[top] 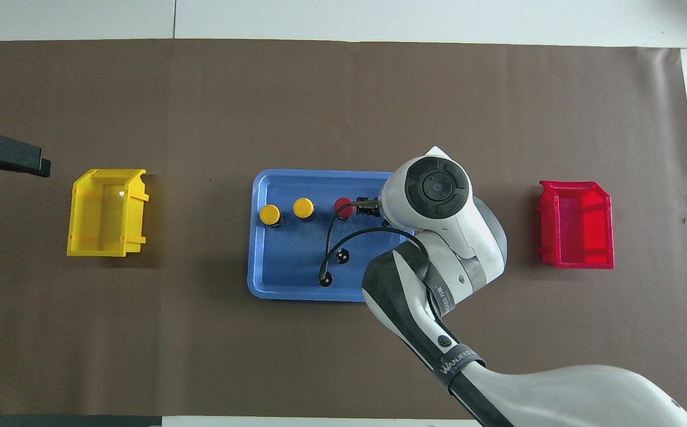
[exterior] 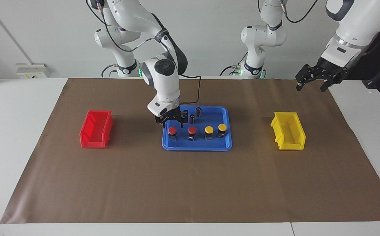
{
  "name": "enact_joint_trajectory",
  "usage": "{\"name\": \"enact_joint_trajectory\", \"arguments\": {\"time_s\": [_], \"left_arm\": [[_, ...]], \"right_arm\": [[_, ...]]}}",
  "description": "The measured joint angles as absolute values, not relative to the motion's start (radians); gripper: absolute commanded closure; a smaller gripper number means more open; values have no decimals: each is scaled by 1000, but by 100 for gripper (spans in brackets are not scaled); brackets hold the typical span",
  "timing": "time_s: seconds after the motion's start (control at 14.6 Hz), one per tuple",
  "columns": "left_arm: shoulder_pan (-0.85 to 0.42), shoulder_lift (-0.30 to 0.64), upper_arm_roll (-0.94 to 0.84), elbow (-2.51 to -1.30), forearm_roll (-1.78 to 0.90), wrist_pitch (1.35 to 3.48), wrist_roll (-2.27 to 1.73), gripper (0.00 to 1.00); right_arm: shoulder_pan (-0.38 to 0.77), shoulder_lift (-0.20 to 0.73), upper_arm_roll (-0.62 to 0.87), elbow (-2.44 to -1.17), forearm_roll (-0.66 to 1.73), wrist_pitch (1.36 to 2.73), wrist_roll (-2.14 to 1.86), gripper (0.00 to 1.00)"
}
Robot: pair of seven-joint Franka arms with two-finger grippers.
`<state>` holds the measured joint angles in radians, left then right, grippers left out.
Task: Sort red and yellow buttons by color
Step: 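Reach into the blue tray and grasp a red button with the right gripper, then carry the red button to the red bin while the left gripper reaches the tray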
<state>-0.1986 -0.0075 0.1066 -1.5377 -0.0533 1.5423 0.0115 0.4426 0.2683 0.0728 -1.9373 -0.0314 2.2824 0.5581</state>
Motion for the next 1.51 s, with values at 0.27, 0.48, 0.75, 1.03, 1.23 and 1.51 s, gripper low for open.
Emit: {"name": "enact_joint_trajectory", "arguments": {"time_s": [0.27, 0.48, 0.75, 1.03, 1.23, 1.51], "left_arm": [[-199, -7, 107, -1538, -53, 1542, 11, 0], [-199, -7, 107, -1538, -53, 1543, 11, 0], [-198, -8, 106, -1543, -53, 1570, -25, 0], [-293, -13, 82, -1681, -53, 1770, -176, 1], [-468, 0, 70, -1859, -53, 1962, -369, 6], [-617, 77, 65, -2000, -46, 2123, -504, 13]], "right_arm": [[443, 311, 72, -1937, -61, 2321, 558, 33], [442, 312, 71, -1934, -66, 2317, 558, 60], [439, 310, 69, -1874, -66, 2204, 558, 88], [367, 269, 62, -1676, -65, 1922, 443, 88], [172, 128, 57, -1729, -57, 1800, 130, 88], [-65, -30, 52, -1947, -34, 1844, -191, 88]]}}
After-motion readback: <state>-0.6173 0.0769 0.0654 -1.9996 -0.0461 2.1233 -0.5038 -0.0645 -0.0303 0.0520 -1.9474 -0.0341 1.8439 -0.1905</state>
